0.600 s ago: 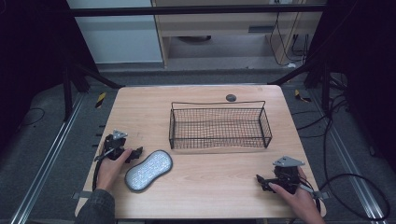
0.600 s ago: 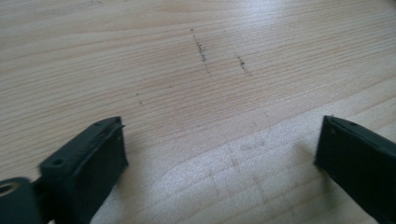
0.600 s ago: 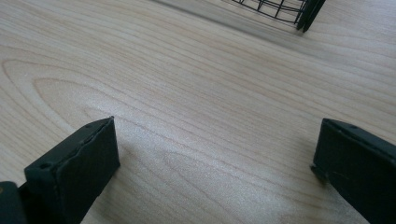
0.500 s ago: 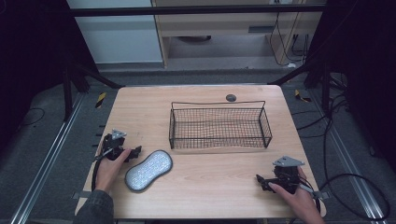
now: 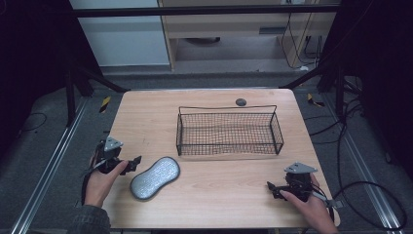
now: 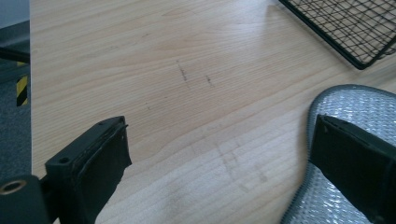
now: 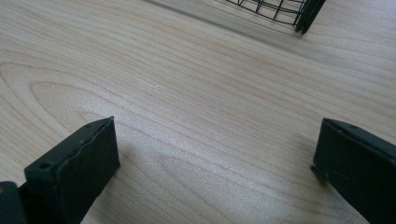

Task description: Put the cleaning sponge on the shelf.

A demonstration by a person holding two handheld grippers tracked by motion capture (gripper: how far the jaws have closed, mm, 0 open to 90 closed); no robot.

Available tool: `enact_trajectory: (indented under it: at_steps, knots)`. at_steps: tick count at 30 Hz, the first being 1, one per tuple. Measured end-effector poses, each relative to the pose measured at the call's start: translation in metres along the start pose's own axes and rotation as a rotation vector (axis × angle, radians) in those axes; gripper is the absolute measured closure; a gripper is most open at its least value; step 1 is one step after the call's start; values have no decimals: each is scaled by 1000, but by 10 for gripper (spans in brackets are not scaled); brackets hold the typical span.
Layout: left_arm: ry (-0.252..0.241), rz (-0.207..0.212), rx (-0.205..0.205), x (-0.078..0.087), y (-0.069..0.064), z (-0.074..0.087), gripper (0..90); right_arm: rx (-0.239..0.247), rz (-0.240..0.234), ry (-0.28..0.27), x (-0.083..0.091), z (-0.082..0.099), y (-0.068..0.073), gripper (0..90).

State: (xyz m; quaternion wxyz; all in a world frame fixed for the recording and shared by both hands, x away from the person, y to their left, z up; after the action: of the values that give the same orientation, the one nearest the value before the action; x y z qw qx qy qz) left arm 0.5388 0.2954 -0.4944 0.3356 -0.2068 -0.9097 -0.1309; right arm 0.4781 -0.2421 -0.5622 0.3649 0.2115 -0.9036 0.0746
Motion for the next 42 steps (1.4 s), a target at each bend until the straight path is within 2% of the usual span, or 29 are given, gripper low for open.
enact_trajectory:
  at_steps: [6, 9, 12, 13, 14, 18, 22, 23, 36, 42]
  knots:
    - [16, 21, -46, 6, -13, -4, 27, 1, 0, 1, 0, 0, 0, 3]
    - [28, 26, -49, 6, -16, -6, 29, 4, -3, 2, 0, 0, 0, 3]
    - [37, 46, -71, 7, -24, -8, 32, 4, -3, 2, 0, 0, 0, 3]
    - [55, 65, -83, 6, -31, -8, 34, 4, -3, 2, 0, 0, 0, 3]
    - [55, 65, -83, 6, -31, -8, 34, 4, -3, 2, 0, 0, 0, 3]
    - [116, 104, -148, 8, -48, -10, 37, 3, -3, 2, 0, 0, 0, 3]
    - [137, 118, -176, 10, -56, -11, 37, 4, -4, 0, 0, 0, 0, 3]
    - [150, 132, -206, 11, -61, -12, 36, 4, -4, 0, 0, 0, 0, 3]
    - [188, 150, -287, 13, -80, -17, 30, 4, -5, 0, 0, 0, 0, 3]
    - [241, 168, -316, 10, -81, -9, 32, 5, -5, 1, 0, 0, 0, 3]
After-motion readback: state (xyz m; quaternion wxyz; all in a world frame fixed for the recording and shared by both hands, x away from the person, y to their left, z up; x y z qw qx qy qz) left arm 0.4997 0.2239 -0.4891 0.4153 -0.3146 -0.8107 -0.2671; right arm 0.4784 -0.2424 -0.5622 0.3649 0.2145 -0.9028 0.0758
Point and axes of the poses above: each handheld gripper's, and its own axes: x roughly backward along the jaws, z roughly out of its underside, y roughly to its left, the point moved 7 cm from there along -x, roughly forward along the jaws, and after that the axes turned 2 degrees about -x, right-handed, at the moved point
